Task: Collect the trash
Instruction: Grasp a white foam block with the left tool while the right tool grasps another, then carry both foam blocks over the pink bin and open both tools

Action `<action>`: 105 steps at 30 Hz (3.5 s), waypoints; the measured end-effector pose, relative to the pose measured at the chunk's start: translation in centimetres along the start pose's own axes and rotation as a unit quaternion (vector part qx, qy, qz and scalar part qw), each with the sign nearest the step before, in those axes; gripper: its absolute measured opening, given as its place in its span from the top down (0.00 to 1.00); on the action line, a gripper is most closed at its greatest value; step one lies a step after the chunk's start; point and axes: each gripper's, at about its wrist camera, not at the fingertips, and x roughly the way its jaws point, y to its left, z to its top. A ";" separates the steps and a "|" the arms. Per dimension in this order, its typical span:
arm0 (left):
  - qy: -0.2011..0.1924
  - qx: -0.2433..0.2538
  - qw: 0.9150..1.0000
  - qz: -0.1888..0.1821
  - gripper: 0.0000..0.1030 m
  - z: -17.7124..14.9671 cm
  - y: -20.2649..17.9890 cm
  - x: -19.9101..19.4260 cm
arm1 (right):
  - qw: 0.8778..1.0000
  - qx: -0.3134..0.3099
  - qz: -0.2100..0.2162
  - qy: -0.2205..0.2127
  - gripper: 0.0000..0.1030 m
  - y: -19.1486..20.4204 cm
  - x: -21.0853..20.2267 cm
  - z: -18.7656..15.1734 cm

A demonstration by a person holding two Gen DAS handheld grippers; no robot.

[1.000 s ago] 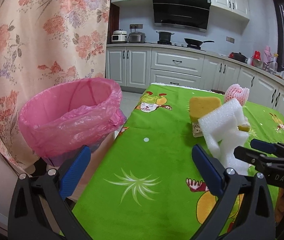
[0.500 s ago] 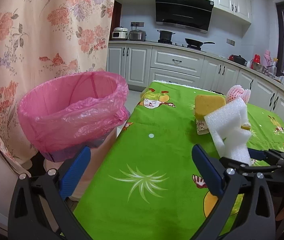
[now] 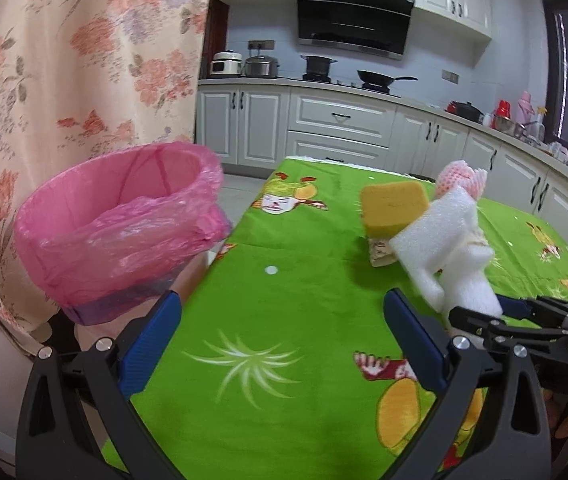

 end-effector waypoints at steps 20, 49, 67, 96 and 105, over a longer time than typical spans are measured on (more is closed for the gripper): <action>0.024 0.042 0.998 -0.050 0.05 2.1 -10.1 4.5 | 0.995 0.074 -0.022 -0.063 0.48 -8.6 -4.3 -0.6; 0.054 0.016 0.998 -0.014 0.48 2.1 -11.5 8.0 | 0.994 0.083 -0.005 -0.072 0.48 -9.7 -4.3 -0.8; 0.008 0.044 0.998 -0.049 0.48 1.5 -11.4 3.1 | 0.994 0.074 -0.010 -0.076 0.48 -8.3 -4.7 -0.7; -0.055 0.047 0.997 -0.027 0.48 0.6 -3.6 -1.9 | 0.997 -0.030 0.013 -0.063 0.48 1.0 -3.3 2.1; -0.080 0.021 0.996 0.021 0.48 1.7 1.5 -4.2 | 0.992 -0.084 0.055 -0.070 0.48 6.4 -2.1 4.6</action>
